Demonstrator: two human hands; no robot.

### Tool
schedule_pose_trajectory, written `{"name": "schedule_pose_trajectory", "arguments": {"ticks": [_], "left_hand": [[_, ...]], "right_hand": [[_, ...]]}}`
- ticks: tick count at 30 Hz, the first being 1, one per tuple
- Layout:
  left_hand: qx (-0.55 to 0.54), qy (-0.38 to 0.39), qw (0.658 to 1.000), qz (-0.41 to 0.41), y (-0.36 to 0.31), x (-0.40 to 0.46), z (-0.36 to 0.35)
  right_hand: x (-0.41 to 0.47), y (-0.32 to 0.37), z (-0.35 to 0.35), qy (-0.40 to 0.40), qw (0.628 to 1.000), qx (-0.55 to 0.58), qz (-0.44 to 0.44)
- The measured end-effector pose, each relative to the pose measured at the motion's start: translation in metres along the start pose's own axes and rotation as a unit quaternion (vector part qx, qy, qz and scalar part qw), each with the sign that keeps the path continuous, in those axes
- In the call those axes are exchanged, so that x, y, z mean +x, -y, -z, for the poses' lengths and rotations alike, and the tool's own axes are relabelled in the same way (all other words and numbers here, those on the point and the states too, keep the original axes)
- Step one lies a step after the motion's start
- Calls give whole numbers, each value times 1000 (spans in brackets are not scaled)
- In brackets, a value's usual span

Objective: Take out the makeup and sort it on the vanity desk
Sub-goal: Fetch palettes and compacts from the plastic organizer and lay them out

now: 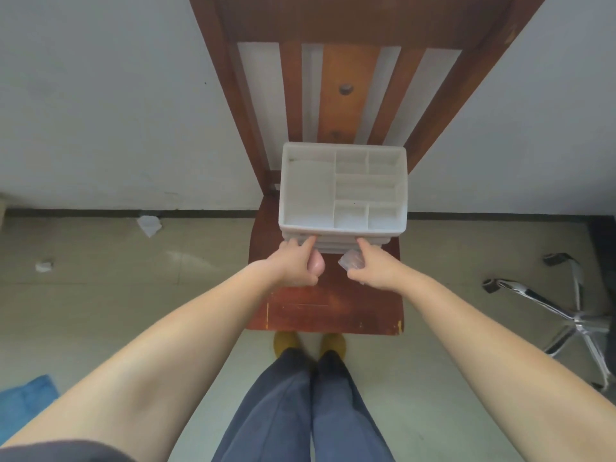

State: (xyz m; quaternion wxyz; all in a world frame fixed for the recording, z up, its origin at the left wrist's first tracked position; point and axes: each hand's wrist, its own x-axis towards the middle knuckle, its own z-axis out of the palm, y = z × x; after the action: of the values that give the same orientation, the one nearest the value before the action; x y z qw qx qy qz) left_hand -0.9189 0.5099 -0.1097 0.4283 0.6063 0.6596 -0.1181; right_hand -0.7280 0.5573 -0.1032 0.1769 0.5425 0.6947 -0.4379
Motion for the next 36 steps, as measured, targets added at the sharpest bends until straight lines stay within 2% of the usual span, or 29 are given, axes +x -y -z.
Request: {"name": "schedule_pose_trajectory", "arguments": {"ticks": [4, 8, 13, 17, 21, 28, 33, 36], "left_hand": [[2, -35, 999, -24, 0, -28, 0], [8, -93, 996, -7, 3, -81, -1], [-48, -188, 975, 107, 10, -152, -23], [-169, -258, 927, 214, 18, -213, -73], [-268, -329, 853, 304, 11, -283, -150], [-373, -416, 672, 487, -47, -425, -316], [-424, -442, 542, 575, -134, -516, -454], [-439, -450, 475, 616, -201, -570, -537]], "right_hand": [[-18, 16, -4, 6, 996, -88, 30], [-42, 46, 2, -45, 978, -164, 122], [-68, 88, -14, -55, 919, -272, 281], [-95, 115, -49, -21, 854, -338, 395], [-132, 137, -99, 13, 781, -406, 474], [-246, 162, -223, 129, 576, -500, 633], [-370, 130, -329, 195, 434, -518, 711], [-456, 85, -393, 229, 371, -509, 742]]}}
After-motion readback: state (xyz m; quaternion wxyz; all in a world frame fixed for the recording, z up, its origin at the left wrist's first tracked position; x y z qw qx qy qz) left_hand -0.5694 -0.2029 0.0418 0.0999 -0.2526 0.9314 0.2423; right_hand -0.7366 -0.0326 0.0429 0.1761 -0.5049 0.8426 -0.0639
